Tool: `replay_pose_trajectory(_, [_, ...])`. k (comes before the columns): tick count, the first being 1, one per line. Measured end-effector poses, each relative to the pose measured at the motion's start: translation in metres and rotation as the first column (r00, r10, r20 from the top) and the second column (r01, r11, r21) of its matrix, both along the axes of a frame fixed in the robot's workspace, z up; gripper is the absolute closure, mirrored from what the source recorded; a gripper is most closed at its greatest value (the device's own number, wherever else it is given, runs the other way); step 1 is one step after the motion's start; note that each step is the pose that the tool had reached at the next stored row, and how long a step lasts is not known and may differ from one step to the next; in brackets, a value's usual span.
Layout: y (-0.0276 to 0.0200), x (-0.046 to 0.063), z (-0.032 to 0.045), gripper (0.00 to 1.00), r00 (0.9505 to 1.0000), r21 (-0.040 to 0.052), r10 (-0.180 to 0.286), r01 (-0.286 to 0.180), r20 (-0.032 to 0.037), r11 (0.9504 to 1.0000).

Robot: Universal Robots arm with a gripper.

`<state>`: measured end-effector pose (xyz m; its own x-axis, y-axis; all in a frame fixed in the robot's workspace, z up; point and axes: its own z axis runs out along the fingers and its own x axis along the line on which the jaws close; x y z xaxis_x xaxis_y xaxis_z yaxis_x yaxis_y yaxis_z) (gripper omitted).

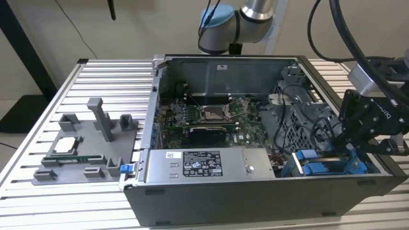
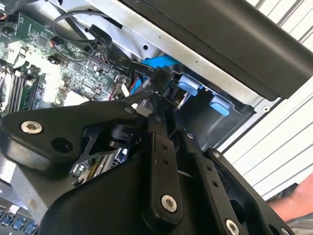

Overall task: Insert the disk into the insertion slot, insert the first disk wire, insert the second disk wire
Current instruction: 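Insert the first disk wire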

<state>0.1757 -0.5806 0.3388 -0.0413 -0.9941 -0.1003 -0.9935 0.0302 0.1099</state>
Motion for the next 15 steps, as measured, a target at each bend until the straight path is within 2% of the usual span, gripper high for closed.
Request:
replay_pose_trajectory(3, [0.0000,0.0000,-0.0005,1.00,1.0000,0.0004,0.000,0.000,0.0008,1.0000])
replay_pose_trajectory(11, [0.0006,0.0001,-0.0012,1.00,1.0000,0.0089,0.000,0.000,0.0041,1.0000])
replay_pose_trajectory(15, [0.0005,0.0002,-0.0022,1.00,1.0000,0.0093,0.000,0.000,0.0045,1.0000])
